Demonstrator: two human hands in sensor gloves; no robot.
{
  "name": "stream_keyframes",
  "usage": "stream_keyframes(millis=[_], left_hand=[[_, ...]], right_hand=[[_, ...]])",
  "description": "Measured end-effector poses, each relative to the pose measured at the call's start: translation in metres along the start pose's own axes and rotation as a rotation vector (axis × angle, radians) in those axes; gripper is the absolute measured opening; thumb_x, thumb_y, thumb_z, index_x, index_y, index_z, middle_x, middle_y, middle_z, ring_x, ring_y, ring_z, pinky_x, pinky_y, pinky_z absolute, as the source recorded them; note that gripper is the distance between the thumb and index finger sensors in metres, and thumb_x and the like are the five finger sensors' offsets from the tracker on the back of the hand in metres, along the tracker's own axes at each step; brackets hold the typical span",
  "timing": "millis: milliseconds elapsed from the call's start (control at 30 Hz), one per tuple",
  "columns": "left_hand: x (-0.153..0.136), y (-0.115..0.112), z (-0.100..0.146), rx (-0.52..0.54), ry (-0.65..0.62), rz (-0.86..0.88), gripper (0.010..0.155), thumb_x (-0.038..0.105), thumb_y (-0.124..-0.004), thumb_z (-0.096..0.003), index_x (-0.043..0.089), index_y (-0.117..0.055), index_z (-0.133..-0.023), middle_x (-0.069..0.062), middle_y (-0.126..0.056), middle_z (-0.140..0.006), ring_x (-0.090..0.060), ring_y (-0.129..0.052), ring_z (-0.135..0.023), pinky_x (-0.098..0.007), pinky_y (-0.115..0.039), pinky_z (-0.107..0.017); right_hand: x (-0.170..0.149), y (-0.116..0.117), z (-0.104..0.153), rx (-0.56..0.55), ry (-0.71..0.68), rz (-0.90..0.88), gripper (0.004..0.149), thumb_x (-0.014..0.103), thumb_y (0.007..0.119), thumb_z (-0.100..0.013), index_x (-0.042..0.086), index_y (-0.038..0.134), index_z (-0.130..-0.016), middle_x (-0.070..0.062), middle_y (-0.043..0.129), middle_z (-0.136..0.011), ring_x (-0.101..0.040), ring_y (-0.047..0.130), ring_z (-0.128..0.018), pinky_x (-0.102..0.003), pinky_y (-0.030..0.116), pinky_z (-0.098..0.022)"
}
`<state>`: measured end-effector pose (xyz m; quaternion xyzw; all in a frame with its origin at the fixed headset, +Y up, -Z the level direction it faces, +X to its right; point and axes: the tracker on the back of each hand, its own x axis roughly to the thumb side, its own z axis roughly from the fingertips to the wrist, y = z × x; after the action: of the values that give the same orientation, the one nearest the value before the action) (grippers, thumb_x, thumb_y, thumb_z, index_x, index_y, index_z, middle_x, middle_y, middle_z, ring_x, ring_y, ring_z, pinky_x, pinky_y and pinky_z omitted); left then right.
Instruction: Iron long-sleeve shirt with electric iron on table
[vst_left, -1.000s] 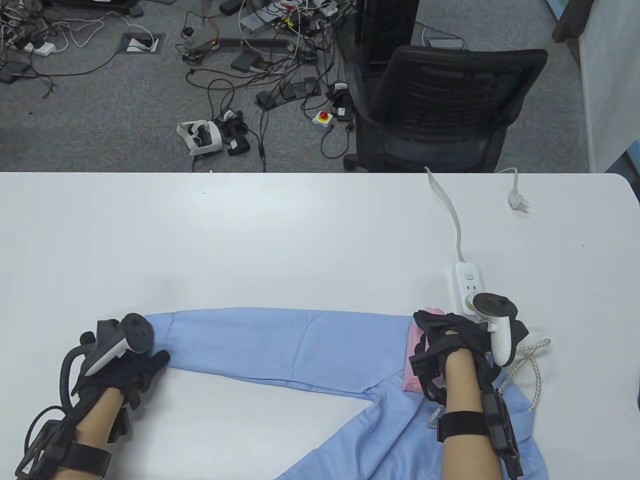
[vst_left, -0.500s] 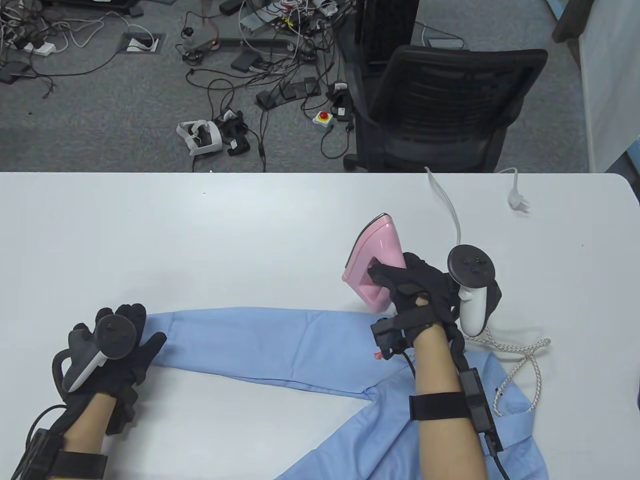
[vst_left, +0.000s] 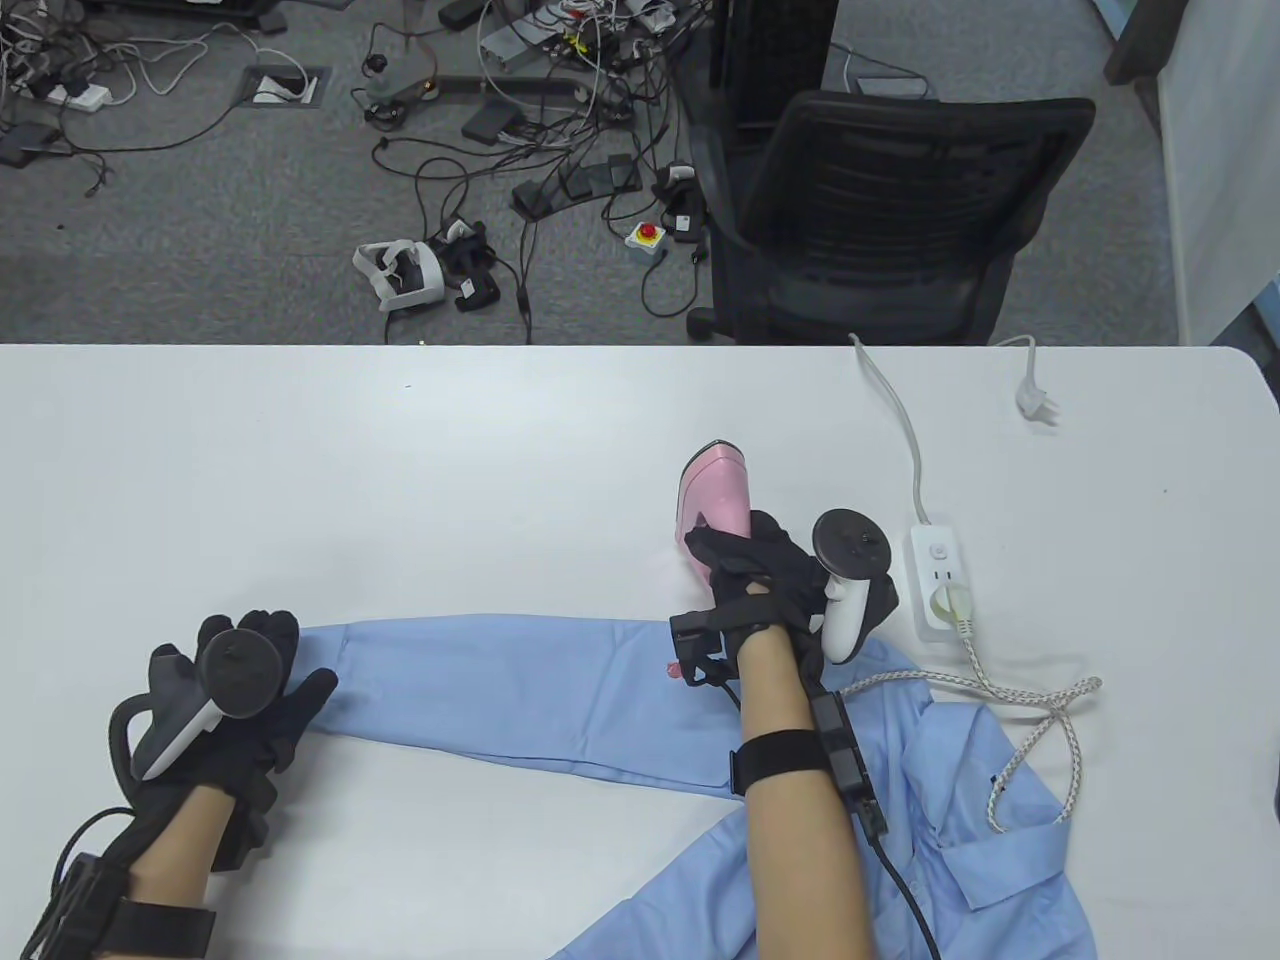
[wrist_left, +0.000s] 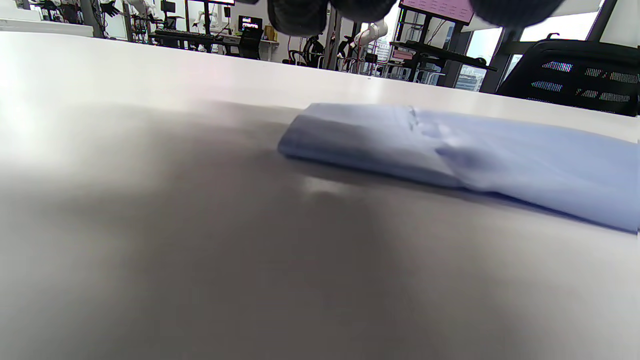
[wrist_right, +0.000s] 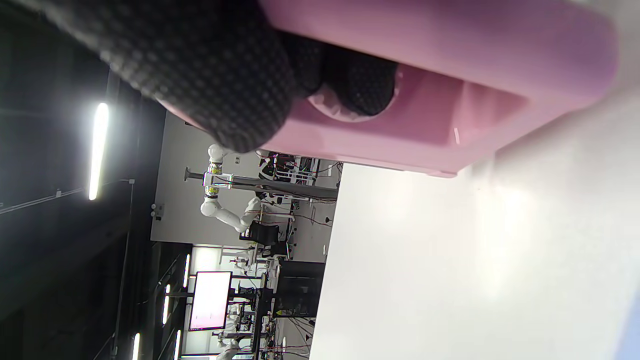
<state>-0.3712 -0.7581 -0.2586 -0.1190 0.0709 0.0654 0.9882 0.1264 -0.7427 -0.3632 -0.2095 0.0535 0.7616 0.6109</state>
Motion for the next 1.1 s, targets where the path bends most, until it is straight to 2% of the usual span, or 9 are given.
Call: stream_keyframes(millis=[233,333,633,700,767,800,833,967,1100], left_hand=[[-0.002,-0.006,-0.002,-0.042,0.007,0.001,0.074,0.067,-0.059,-0.049,0.027,-0.037,-0.108,-0.004,-0.037,-0.122,-0.032,-0.023,-0.11,-0.065,-0.011,-0.07],[-0.001,-0.006,-0.001,-0.041,0.004,0.004,0.074,0.067,-0.058,-0.0492,0.027,-0.037,-0.108,-0.004,-0.037,-0.122,-0.032,-0.023,-0.11,-0.065,-0.011,-0.07],[0.002,-0.008,-0.001,-0.078,-0.022,0.015,0.074,0.067,-0.058,-0.0495,0.028,-0.035,-0.108,-0.004,-0.034,-0.122,-0.032,-0.021,-0.11,-0.065,-0.01,-0.07],[0.001,-0.008,-0.001,-0.076,-0.034,0.02,0.074,0.067,-0.058,-0.0494,0.028,-0.036,-0.108,-0.004,-0.034,-0.122,-0.031,-0.022,-0.11,-0.065,-0.01,-0.07],[0.001,-0.007,-0.001,-0.088,-0.044,0.04,0.074,0.067,-0.058,-0.0495,0.028,-0.035,-0.108,-0.003,-0.033,-0.122,-0.031,-0.021,-0.11,-0.065,-0.01,-0.07],[0.001,-0.007,0.0,-0.091,-0.052,0.059,0.074,0.067,-0.058,-0.0497,0.028,-0.034,-0.108,-0.003,-0.032,-0.122,-0.031,-0.02,-0.11,-0.065,-0.01,-0.07],[0.001,-0.006,0.0,-0.09,-0.058,0.068,0.074,0.066,-0.058,-0.0498,0.028,-0.034,-0.108,-0.003,-0.032,-0.122,-0.031,-0.02,-0.11,-0.065,-0.01,-0.07],[0.004,-0.003,0.004,-0.076,-0.076,0.083,0.074,0.066,-0.058,-0.0499,0.028,-0.034,-0.108,-0.003,-0.03,-0.122,-0.032,-0.019,-0.11,-0.065,-0.01,-0.07],[0.008,-0.006,0.004,-0.099,-0.079,0.073,0.073,0.066,-0.057,-0.0501,0.029,-0.033,-0.108,-0.003,-0.028,-0.122,-0.032,-0.018,-0.11,-0.065,-0.009,-0.069]], right_hand=[[-0.007,0.002,-0.007,-0.01,-0.026,0.096,0.034,0.04,0.089,-0.035,0.03,0.073,-0.063,0.006,0.08,-0.072,-0.042,0.062,-0.088,-0.055,0.053,-0.062],[-0.008,0.001,-0.005,-0.026,0.02,0.309,0.035,0.045,0.083,-0.037,0.032,0.068,-0.066,0.002,0.075,-0.08,-0.038,0.068,-0.086,-0.053,0.059,-0.061],[-0.007,0.004,-0.002,-0.041,0.079,0.335,0.039,0.049,0.079,-0.038,0.032,0.064,-0.069,-0.004,0.067,-0.086,-0.043,0.067,-0.085,-0.056,0.058,-0.06],[-0.007,0.003,0.001,-0.05,0.124,0.362,0.048,0.052,0.078,-0.038,0.028,0.058,-0.075,-0.006,0.06,-0.089,-0.043,0.065,-0.086,-0.055,0.058,-0.06],[-0.005,0.002,0.004,-0.06,0.132,0.385,0.068,0.052,0.08,-0.036,0.018,0.047,-0.084,-0.013,0.042,-0.094,-0.046,0.06,-0.087,-0.055,0.056,-0.061],[-0.001,-0.001,0.009,-0.053,0.132,0.41,0.082,0.052,0.08,-0.034,0.013,0.036,-0.09,-0.017,0.029,-0.096,-0.048,0.054,-0.089,-0.055,0.054,-0.062],[0.001,-0.004,0.012,-0.043,0.116,0.417,0.085,0.051,0.081,-0.034,0.011,0.032,-0.092,-0.018,0.025,-0.097,-0.048,0.052,-0.09,-0.055,0.055,-0.063],[0.025,-0.038,0.039,0.037,-0.012,0.378,0.079,0.047,0.073,-0.038,0.01,0.031,-0.094,-0.019,0.025,-0.097,-0.047,0.055,-0.088,-0.054,0.057,-0.061],[0.05,-0.085,0.061,-0.13,-0.166,0.454,0.069,0.049,0.064,-0.04,0.012,0.043,-0.095,-0.018,0.037,-0.098,-0.046,0.066,-0.084,-0.053,0.063,-0.058]])
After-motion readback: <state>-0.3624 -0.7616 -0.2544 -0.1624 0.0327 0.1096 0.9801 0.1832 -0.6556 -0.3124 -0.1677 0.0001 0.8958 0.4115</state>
